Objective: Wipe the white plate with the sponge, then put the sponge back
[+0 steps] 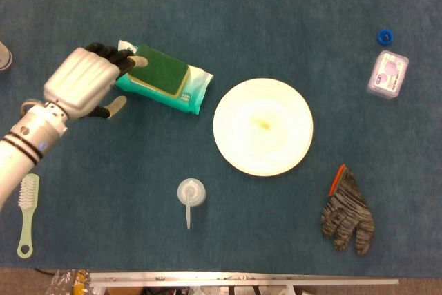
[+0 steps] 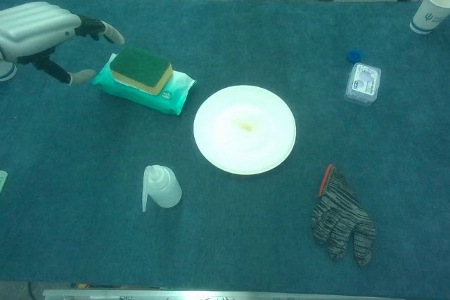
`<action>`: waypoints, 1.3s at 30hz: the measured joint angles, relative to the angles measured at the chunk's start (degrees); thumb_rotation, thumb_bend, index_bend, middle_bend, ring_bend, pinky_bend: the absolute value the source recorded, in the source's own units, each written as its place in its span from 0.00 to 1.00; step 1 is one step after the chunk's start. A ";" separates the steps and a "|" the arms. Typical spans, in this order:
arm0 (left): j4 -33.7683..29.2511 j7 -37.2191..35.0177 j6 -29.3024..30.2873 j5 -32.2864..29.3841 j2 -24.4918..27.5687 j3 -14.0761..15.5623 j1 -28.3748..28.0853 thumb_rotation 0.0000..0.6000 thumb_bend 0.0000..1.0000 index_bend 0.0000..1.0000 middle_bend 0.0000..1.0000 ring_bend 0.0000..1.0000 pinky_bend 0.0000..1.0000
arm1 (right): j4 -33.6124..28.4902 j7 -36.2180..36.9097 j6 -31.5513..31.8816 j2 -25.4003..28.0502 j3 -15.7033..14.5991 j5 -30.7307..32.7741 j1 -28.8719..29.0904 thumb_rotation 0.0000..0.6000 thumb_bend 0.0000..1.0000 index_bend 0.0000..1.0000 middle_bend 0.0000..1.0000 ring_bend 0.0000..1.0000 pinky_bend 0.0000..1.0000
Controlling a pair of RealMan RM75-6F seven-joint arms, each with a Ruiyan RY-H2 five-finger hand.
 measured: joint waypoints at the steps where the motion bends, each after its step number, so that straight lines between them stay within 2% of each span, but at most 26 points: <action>1: 0.63 1.57 -1.41 -0.80 -0.39 -0.02 -1.06 0.86 0.36 0.11 0.13 0.15 0.20 | -0.01 0.10 0.13 -0.02 -0.02 0.04 -0.09 0.94 0.21 0.39 0.37 0.31 0.44; 6: 2.79 6.59 -4.25 -3.97 -1.76 -0.16 -3.90 0.85 0.36 0.06 0.07 0.12 0.19 | 0.24 0.43 0.26 -0.14 -0.24 0.14 -0.32 0.94 0.21 0.39 0.37 0.31 0.44; 15: 6.02 15.47 -7.88 -12.84 -4.47 -0.19 -8.34 0.85 0.36 0.06 0.06 0.11 0.18 | 0.98 1.77 0.25 -0.13 -0.36 0.34 -0.49 0.94 0.21 0.39 0.37 0.31 0.44; 25: 7.67 25.26 -9.86 -23.40 -6.24 2.83 -12.49 0.83 0.36 0.05 0.06 0.11 0.17 | 2.51 3.97 0.15 0.29 -0.30 1.09 -0.86 0.94 0.21 0.39 0.37 0.31 0.44; 39: 8.68 29.22 -8.89 -32.46 -8.38 6.35 -16.83 0.80 0.36 0.05 0.06 0.11 0.17 | 3.75 4.97 -0.26 0.06 -0.25 1.67 -0.87 0.94 0.21 0.39 0.37 0.31 0.44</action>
